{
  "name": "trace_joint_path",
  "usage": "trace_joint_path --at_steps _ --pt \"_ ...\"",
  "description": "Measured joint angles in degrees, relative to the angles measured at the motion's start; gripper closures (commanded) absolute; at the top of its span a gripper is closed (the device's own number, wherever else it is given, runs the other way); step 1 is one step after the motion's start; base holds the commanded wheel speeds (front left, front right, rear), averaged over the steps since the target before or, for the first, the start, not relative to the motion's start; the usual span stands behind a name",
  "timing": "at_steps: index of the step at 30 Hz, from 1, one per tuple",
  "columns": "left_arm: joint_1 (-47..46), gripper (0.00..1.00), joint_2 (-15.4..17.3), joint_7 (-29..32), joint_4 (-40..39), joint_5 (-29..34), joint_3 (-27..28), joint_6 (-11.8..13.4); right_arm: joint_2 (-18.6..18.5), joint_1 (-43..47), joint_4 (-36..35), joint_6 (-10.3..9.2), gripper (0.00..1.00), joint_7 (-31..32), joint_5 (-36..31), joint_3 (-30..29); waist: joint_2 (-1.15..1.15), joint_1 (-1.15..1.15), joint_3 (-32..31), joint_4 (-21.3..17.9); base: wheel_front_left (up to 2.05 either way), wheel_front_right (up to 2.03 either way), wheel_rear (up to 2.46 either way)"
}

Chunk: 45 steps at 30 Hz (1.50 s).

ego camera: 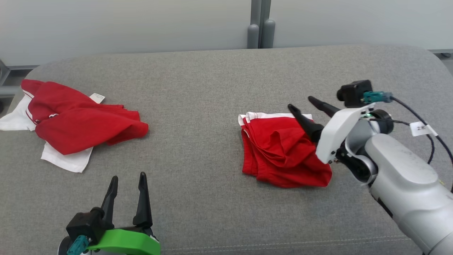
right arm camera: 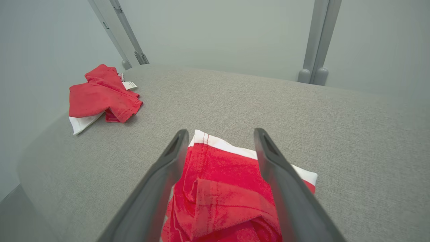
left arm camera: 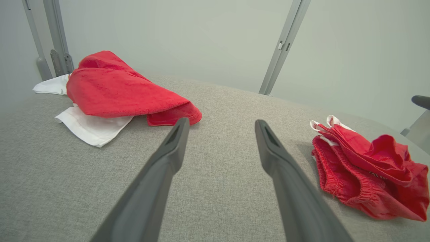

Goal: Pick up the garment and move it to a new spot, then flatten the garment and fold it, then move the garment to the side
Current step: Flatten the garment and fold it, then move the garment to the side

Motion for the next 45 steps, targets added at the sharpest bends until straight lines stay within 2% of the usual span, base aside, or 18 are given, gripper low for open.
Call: trace_joint_path --at_steps 4,10,15,22,27,45 --pt "0.07 0.00 0.00 0.00 -0.88 0.01 0.01 0.00 -2.89 0.00 1.58 -1.66 0.00 -0.64 1.65 -3.50 0.00 0.00 0.66 -0.33 0.00 0.00 0.00" --pt "0.05 0.00 0.00 0.00 -1.31 0.46 -0.65 0.00 -5.37 0.34 4.68 -2.54 0.00 -0.81 4.45 -6.66 0.00 0.00 2.27 -0.16 0.00 0.00 0.00" --pt "-0.02 0.00 0.00 0.00 -1.46 0.59 -0.87 0.00 -6.04 1.68 7.88 -2.66 0.00 -0.71 6.61 -7.98 0.00 0.00 3.92 0.71 0.00 0.00 0.00" --pt "-1.04 0.00 0.00 0.00 -1.59 0.59 -0.83 0.00 -5.60 4.26 12.05 -2.48 0.00 1.58 9.51 -8.17 0.00 0.00 5.92 2.89 0.00 0.00 0.00" --pt "-1.19 0.00 0.00 0.00 -1.59 0.59 0.15 0.00 -3.54 4.24 12.95 -1.46 0.00 3.20 10.74 -7.87 0.00 0.00 6.87 3.88 0.00 0.00 0.00" --pt "-1.51 0.00 -0.01 0.00 -1.53 0.59 0.10 0.00 -0.21 3.96 15.90 0.22 0.00 9.01 18.18 -9.45 0.00 0.00 7.78 3.74 0.00 0.00 0.00"
